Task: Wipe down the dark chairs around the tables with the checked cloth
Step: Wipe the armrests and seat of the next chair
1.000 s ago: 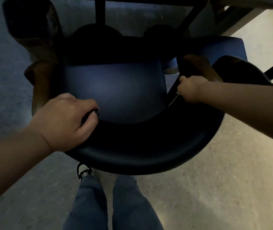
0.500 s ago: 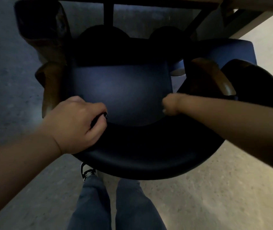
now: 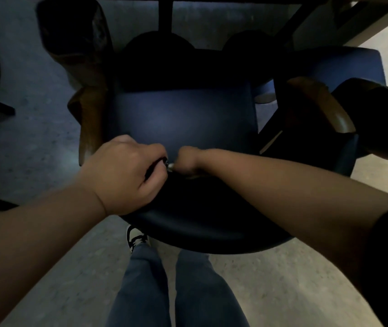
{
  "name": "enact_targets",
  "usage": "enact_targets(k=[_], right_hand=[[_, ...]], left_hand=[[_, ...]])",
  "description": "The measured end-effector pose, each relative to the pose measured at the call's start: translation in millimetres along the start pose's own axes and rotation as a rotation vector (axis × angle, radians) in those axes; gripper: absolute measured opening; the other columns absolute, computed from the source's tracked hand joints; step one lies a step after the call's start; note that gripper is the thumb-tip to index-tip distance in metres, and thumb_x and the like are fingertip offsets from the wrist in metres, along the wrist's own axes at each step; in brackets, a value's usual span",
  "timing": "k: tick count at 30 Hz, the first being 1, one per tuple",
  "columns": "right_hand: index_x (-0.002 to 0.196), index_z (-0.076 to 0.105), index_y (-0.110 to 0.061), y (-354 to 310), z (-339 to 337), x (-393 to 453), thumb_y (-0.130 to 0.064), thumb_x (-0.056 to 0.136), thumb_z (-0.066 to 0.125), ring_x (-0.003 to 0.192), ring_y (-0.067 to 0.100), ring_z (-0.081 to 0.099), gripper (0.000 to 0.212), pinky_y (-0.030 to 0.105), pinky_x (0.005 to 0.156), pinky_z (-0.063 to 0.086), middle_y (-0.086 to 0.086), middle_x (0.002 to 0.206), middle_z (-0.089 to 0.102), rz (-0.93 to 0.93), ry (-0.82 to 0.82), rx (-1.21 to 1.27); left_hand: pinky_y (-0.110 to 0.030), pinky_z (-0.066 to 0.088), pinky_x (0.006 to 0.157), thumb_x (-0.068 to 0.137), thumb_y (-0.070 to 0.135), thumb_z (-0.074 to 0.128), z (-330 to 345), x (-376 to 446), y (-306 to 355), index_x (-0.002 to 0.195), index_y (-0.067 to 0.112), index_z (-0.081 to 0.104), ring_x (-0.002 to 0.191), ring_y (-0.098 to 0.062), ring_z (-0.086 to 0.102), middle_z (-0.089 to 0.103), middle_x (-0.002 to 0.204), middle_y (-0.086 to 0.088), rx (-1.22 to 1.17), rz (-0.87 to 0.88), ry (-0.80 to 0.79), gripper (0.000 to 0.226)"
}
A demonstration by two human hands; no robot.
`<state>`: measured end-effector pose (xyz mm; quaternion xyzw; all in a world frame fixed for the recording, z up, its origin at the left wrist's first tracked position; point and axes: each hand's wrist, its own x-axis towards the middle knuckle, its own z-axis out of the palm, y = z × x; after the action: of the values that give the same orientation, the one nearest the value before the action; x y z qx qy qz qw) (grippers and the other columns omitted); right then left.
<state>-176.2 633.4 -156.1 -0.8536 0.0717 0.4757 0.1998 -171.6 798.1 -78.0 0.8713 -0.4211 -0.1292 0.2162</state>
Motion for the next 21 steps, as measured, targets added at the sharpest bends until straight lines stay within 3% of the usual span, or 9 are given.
enact_targets(k=[2,4,6,8,10,13,15,18,21], right_hand=[[0.063,0.047,-0.009,-25.2,-4.7,9.3,-0.01,0.095,0.047,0.074,0.02,0.047,0.033,0.023,0.048,0.03,0.01,0.075,0.05,-0.069,0.033,0.295],[0.057,0.038,-0.012,-43.0,-7.0,12.6,-0.002,0.094,0.048,0.078,0.021,0.046,0.04,0.02,0.055,0.035,0.013,0.079,0.048,-0.153,0.043,0.385],[0.064,0.047,-0.008,-41.3,-0.4,10.8,-0.003,0.094,0.05,0.087,0.021,0.047,0.031,0.026,0.071,0.037,0.014,0.09,0.049,-0.207,0.064,0.407],[0.087,0.062,-0.002,-20.3,4.8,-2.0,-0.016,0.095,0.05,0.095,0.022,0.058,0.02,0.027,0.07,0.035,0.014,0.094,0.057,-0.235,0.101,0.216],[0.104,0.064,-0.001,16.6,2.7,-22.8,-0.029,0.095,0.05,0.099,0.03,0.063,0.033,0.026,0.068,0.036,0.018,0.105,0.064,-0.178,0.085,-0.126],[0.109,0.062,-0.006,85.2,-28.7,-56.4,-0.033,0.091,0.056,0.103,0.03,0.063,0.034,0.029,0.072,0.044,0.016,0.115,0.064,0.021,0.012,-0.536],[0.112,0.06,-0.012,120.0,-61.5,-72.4,-0.035,0.091,0.056,0.105,0.028,0.062,0.032,0.033,0.077,0.047,0.011,0.118,0.062,0.172,0.045,-0.71],[0.116,0.06,-0.015,140.0,-80.3,-84.6,-0.038,0.092,0.053,0.105,0.027,0.061,0.034,0.034,0.076,0.045,0.007,0.119,0.061,0.269,0.11,-0.809],[0.114,0.062,-0.011,123.4,-55.7,-89.4,-0.031,0.092,0.051,0.101,0.03,0.062,0.032,0.031,0.073,0.045,0.012,0.115,0.062,0.259,0.109,-0.679]], left_hand=[[-0.027,0.031,0.061,0.087,0.031,0.037,0.5,-0.2,0.4,0.075,0.013,0.06,0.05,-0.031,0.051,0.053,0.054,-0.002,-0.001,-0.007,-0.01,0.032],[-0.028,0.037,0.061,0.088,0.031,0.037,0.7,0.5,0.6,0.075,0.013,0.059,0.049,-0.03,0.05,0.053,0.054,-0.003,-0.003,-0.008,-0.018,0.031],[-0.026,0.032,0.063,0.088,0.03,0.038,0.5,1.4,1.0,0.074,0.014,0.058,0.049,-0.029,0.05,0.053,0.054,-0.002,0.0,0.001,-0.023,0.029],[-0.025,0.031,0.064,0.088,0.03,0.038,0.1,1.9,1.5,0.074,0.014,0.058,0.05,-0.028,0.051,0.053,0.055,0.0,0.002,-0.001,-0.024,0.029],[-0.026,0.032,0.064,0.088,0.032,0.036,0.3,1.3,1.1,0.078,0.014,0.062,0.052,-0.028,0.053,0.056,0.056,0.0,-0.003,-0.008,-0.024,0.033],[-0.026,0.035,0.063,0.088,0.033,0.036,0.7,0.6,0.9,0.08,0.013,0.065,0.053,-0.029,0.053,0.056,0.055,0.0,-0.011,-0.007,-0.022,0.036],[-0.026,0.035,0.062,0.088,0.033,0.037,0.8,0.6,1.5,0.079,0.013,0.065,0.053,-0.029,0.053,0.056,0.055,0.0,0.002,-0.01,-0.02,0.035],[-0.027,0.031,0.06,0.087,0.033,0.036,0.7,0.9,1.2,0.079,0.013,0.064,0.053,-0.029,0.053,0.054,0.054,0.0,0.011,-0.007,-0.016,0.035],[-0.026,0.031,0.061,0.087,0.034,0.036,0.6,0.7,0.4,0.079,0.013,0.064,0.053,-0.029,0.053,0.055,0.053,-0.001,0.009,-0.014,-0.012,0.036]])
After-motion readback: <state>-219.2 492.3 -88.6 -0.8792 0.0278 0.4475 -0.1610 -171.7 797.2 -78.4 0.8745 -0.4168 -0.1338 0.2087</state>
